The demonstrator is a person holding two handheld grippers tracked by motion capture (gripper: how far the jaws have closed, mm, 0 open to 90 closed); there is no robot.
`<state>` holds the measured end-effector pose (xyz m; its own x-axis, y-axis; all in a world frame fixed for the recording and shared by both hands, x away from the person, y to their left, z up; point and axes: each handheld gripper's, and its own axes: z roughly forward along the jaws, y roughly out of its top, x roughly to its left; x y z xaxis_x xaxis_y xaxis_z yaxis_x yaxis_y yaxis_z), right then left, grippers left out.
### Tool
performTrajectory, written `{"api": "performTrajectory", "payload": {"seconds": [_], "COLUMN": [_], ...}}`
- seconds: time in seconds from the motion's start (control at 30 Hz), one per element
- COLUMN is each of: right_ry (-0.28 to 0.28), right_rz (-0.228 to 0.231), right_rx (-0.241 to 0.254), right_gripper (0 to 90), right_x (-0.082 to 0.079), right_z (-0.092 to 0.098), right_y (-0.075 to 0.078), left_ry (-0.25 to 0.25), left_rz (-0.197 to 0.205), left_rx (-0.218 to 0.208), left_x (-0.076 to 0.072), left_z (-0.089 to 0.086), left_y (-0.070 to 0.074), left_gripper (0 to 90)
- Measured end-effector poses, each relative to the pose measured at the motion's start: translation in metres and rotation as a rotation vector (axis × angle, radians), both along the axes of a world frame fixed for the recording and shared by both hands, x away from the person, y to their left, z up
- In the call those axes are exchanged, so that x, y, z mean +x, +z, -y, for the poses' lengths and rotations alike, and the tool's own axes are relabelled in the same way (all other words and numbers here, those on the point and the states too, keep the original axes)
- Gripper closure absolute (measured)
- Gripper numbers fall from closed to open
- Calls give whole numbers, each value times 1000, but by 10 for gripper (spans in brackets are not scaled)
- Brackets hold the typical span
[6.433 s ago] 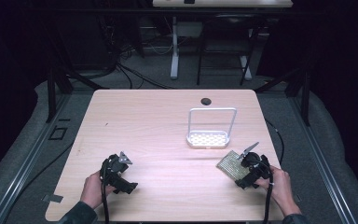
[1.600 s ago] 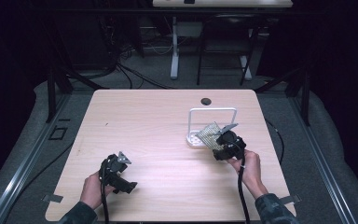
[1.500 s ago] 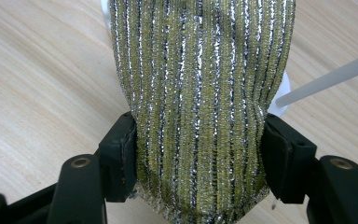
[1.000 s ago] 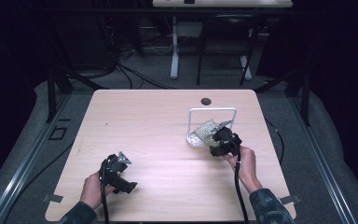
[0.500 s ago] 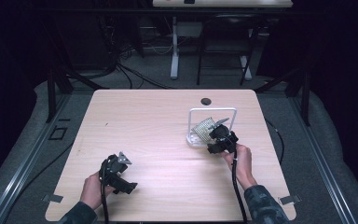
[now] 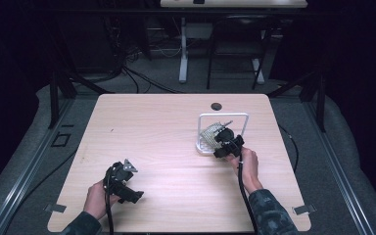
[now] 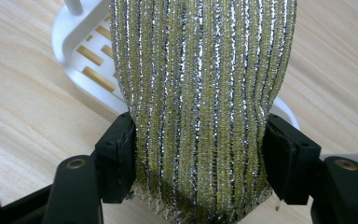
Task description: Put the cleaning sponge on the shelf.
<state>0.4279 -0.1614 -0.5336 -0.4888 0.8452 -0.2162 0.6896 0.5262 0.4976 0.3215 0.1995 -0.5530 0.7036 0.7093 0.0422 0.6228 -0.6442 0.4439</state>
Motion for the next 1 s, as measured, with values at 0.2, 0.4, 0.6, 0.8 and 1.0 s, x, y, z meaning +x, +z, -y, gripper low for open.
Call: {"api": "performTrajectory", "payload": {"seconds": [0.2,0.4,0.6,0.8,1.0], "right_ry": [-18,-19,-17,-18,-10], "right_rz": [-3,-17,-11,-7,-16], "right_rx": [14,-6,-10,-19,-13], "right_gripper": [335,318,297,238,178], "right_x": [4,6,7,8,8], "right_z": [-2,-6,-11,-12,-11], "right_y": [-6,-9,-10,-11,-11], "left_ry": [0,0,0,0,-2], "left_rz": [-3,-6,-6,-4,-6], "left_rx": [1,4,7,6,4], "left_x": [0,1,1,1,1], "left_z": [0,0,0,0,0], "left_y": [0,-1,-2,-1,-1], "left_gripper": [45,45,45,46,46]}}
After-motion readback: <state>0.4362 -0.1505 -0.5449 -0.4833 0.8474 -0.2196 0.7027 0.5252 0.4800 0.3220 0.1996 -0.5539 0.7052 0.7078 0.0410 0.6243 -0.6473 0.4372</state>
